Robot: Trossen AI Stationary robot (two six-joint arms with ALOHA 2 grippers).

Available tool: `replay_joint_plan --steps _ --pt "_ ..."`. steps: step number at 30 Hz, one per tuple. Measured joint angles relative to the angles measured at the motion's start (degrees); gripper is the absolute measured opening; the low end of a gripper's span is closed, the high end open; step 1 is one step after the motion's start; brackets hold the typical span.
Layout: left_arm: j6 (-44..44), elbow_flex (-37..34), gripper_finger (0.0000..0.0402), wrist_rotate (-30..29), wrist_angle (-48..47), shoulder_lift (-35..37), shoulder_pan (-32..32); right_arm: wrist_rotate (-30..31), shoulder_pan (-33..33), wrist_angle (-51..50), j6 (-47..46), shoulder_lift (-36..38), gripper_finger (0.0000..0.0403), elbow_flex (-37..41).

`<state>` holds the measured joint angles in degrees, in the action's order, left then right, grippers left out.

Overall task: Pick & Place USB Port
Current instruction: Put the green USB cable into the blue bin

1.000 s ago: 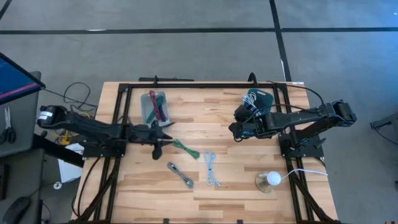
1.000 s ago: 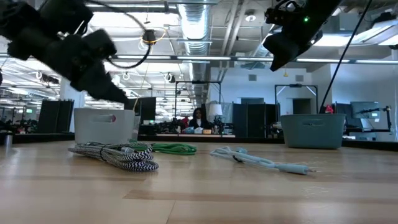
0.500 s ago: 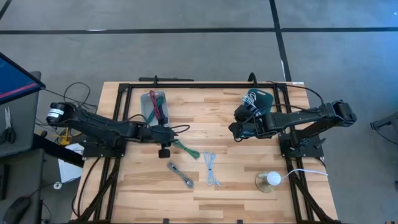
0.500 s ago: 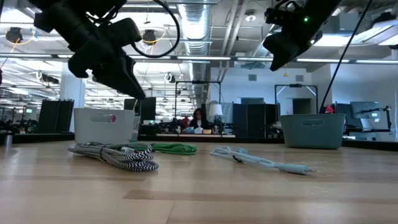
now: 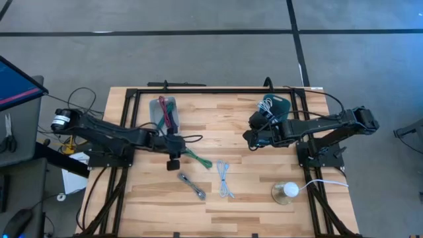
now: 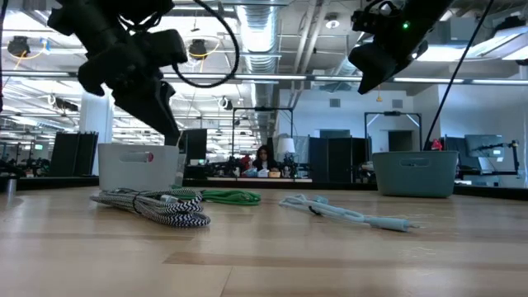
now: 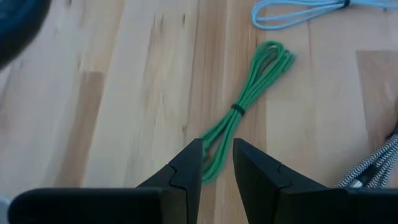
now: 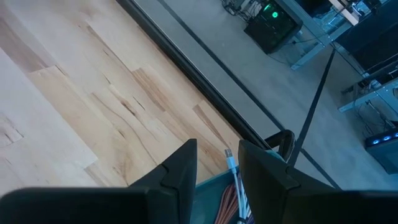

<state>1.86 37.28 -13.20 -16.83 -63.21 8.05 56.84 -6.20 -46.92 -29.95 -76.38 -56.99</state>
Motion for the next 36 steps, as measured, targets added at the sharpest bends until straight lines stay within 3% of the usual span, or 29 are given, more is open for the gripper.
replay_joint_plan --steps 11,23,31,36 --pt "1.74 0.0 0.0101 1.67 1.53 -10.79 0.0 0.02 0.0 0.05 -0.11 0.0 0.0111 0.0" --pt "1.86 -0.02 0.0124 1.71 6.23 -16.42 -0.22 0.02 -0.01 0.03 -0.1 -0.02 0.0111 0.0" --pt "1.89 0.24 0.0115 1.27 7.57 -20.74 -0.25 0.02 -0.01 0.02 -0.09 -0.02 0.0111 0.0" --pt "1.9 0.13 0.008 1.98 8.42 -20.77 -0.86 0.02 -0.02 0.02 -0.09 -0.02 0.0111 0.0"
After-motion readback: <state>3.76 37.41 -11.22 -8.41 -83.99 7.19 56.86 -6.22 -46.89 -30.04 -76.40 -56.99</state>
